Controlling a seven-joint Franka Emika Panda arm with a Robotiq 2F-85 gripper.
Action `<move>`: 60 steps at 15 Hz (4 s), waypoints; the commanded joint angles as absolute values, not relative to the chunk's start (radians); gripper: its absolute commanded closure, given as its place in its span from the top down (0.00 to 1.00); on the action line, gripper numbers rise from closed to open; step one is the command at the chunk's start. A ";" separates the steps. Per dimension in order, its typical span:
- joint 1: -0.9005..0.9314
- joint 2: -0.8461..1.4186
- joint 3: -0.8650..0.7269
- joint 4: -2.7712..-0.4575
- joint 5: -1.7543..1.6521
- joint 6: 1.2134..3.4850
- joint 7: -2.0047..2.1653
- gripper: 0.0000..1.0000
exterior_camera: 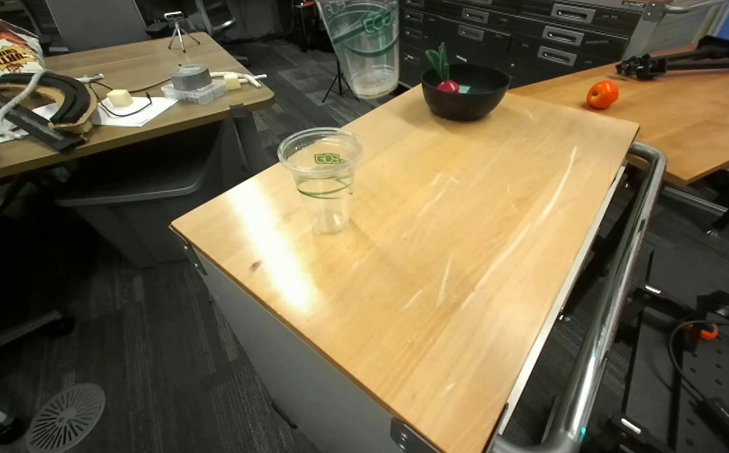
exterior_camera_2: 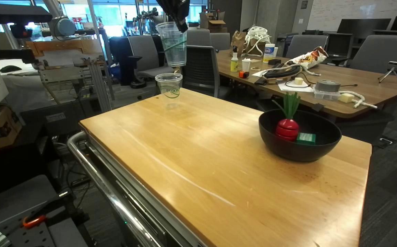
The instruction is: Stack the cups then take the objects in the bowl and put them on the table
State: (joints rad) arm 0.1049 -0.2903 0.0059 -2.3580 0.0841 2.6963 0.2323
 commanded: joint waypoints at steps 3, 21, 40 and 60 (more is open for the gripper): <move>0.212 -0.625 -0.085 -2.725 0.252 2.796 -0.102 0.02; 0.355 -0.498 -0.135 -2.618 0.387 2.723 -0.114 0.02; 0.268 -0.189 -0.043 -2.316 0.585 2.812 -0.096 0.02; 0.136 -0.137 0.021 -2.318 0.449 2.769 0.088 0.85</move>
